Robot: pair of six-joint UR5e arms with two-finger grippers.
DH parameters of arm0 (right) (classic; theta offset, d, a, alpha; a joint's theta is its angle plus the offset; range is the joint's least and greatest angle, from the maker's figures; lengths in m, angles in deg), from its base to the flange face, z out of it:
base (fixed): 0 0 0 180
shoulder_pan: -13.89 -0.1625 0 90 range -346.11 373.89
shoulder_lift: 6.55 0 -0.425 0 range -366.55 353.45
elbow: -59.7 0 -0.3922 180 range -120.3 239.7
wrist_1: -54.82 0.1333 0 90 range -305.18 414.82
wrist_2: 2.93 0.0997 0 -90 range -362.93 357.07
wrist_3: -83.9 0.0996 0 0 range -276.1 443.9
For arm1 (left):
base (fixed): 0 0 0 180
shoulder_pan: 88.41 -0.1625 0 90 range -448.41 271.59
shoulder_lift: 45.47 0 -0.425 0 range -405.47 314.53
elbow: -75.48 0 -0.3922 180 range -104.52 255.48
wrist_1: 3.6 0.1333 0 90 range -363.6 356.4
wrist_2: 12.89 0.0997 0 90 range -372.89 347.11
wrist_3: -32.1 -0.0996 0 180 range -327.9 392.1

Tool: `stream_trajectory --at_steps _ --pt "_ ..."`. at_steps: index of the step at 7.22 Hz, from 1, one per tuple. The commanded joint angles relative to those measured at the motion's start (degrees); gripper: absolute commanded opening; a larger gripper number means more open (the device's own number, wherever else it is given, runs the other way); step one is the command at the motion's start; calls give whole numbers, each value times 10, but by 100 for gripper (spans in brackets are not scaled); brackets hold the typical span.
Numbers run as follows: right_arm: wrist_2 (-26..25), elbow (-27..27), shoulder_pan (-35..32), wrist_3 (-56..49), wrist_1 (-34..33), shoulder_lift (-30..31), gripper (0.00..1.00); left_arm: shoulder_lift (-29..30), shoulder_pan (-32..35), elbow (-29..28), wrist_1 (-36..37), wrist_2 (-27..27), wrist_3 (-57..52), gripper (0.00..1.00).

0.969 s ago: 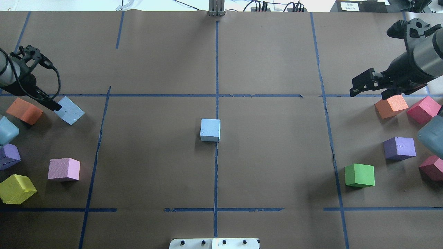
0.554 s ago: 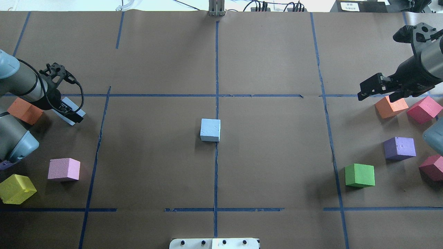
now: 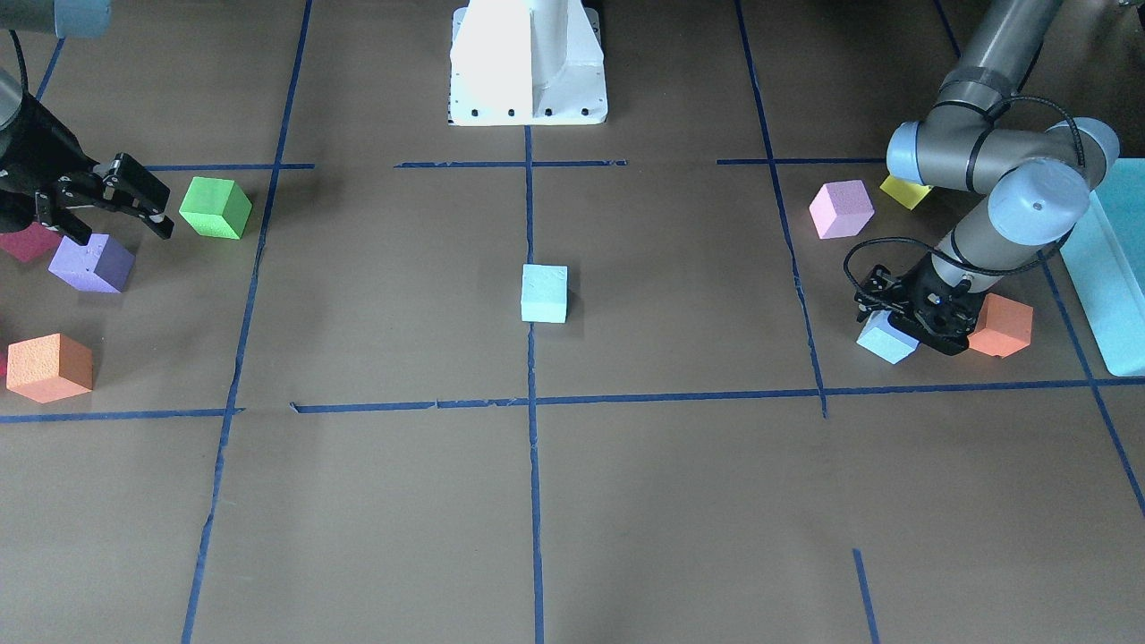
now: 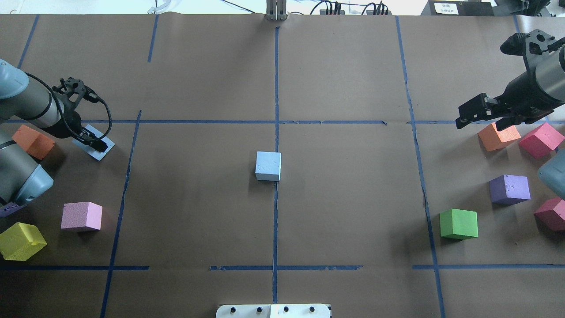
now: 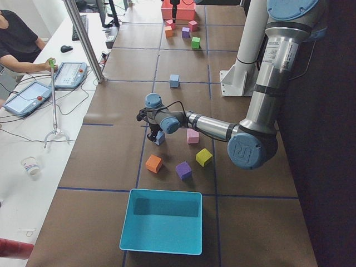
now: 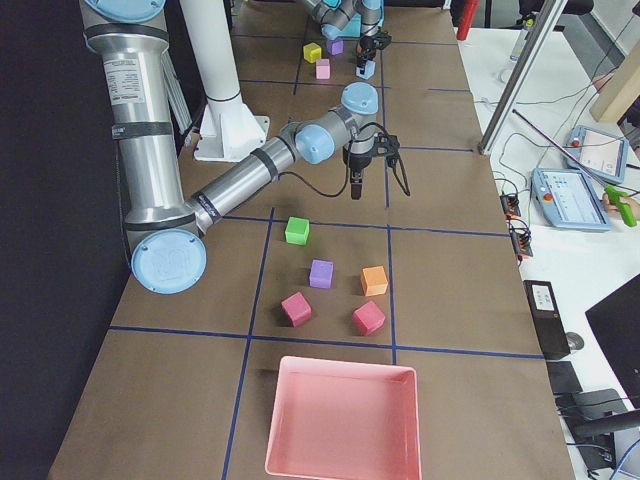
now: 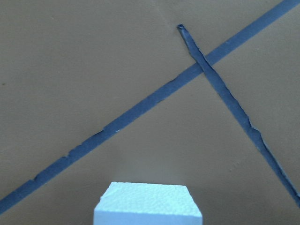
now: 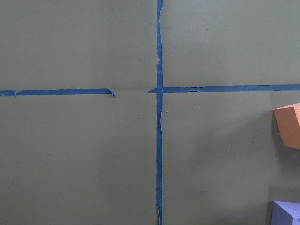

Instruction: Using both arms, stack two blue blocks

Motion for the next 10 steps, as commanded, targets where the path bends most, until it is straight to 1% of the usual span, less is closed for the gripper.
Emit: stream_trajectory --at_steps 1,2,3,4,5,6,7,8,9,10 --pt "0 -1 -1 0 0 1 100 112 -13 19 64 -56 161 6" --pt "0 -1 -2 -1 0 1 100 172 -31 49 129 -72 230 6" --pt "0 -1 -4 -1 0 1 100 215 -66 79 171 -70 266 9" --pt "-2 -1 -5 -1 0 2 100 268 -99 78 208 -53 316 9" --pt "-3 -3 -7 -1 0 4 100 313 -144 79 250 28 358 9" --pt "-3 -2 -7 -1 0 5 100 336 -176 72 264 76 362 8" --pt "-3 1 -6 0 0 6 100 338 -198 65 264 114 361 5" --pt "-4 1 -6 0 0 9 100 344 -206 48 265 142 364 5" --pt "-4 2 -5 1 0 11 100 359 -207 19 271 142 366 5" --pt "-4 2 -5 1 0 11 100 362 -207 13 271 142 372 6"
